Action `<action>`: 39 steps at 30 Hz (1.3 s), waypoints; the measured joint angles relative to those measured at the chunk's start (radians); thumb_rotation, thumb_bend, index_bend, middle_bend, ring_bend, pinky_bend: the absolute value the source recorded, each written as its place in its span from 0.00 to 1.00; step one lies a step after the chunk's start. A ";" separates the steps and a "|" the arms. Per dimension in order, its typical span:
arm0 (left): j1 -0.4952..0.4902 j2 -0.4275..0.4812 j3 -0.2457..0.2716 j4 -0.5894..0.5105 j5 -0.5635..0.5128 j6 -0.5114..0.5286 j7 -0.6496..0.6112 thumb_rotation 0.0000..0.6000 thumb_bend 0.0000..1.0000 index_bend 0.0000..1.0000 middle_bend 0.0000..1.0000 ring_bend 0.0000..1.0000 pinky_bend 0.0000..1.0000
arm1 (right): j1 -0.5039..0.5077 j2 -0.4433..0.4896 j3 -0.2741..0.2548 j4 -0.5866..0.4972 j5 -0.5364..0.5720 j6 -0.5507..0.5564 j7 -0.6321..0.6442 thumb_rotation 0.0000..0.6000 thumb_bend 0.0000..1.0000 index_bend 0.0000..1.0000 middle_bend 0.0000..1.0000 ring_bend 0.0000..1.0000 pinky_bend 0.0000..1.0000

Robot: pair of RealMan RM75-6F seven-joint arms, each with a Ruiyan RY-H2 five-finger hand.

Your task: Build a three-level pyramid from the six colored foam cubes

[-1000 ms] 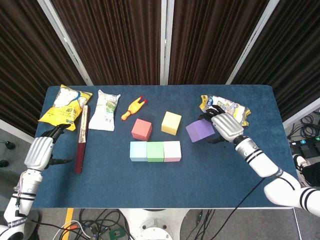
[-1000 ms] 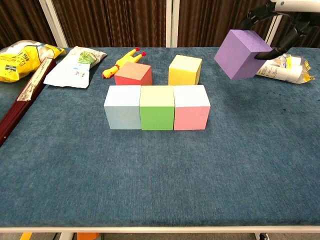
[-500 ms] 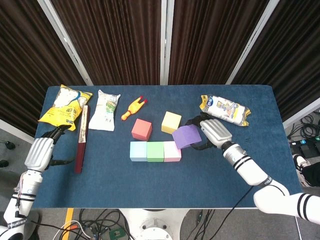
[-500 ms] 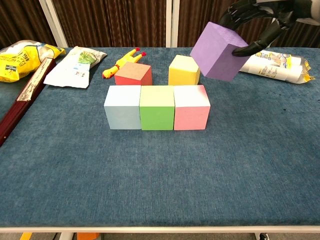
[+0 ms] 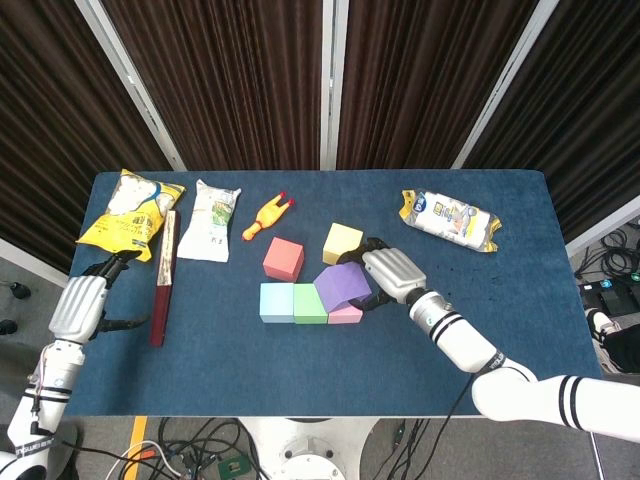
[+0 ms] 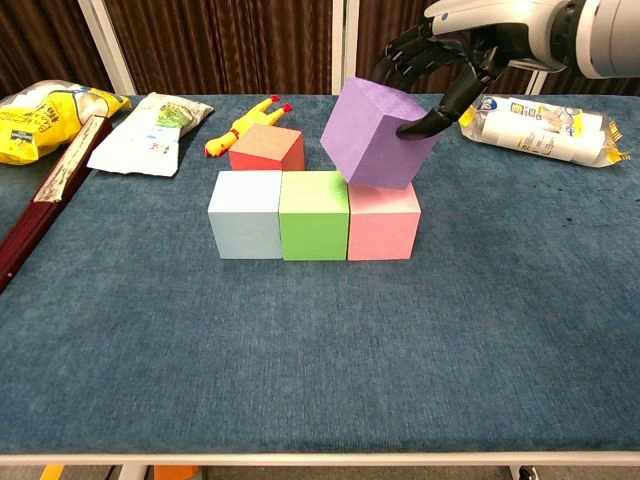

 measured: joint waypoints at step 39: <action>0.002 -0.014 0.003 0.035 0.007 0.001 -0.040 1.00 0.07 0.17 0.17 0.25 0.28 | 0.106 -0.044 -0.045 -0.039 0.172 0.067 -0.161 1.00 0.20 0.10 0.29 0.06 0.00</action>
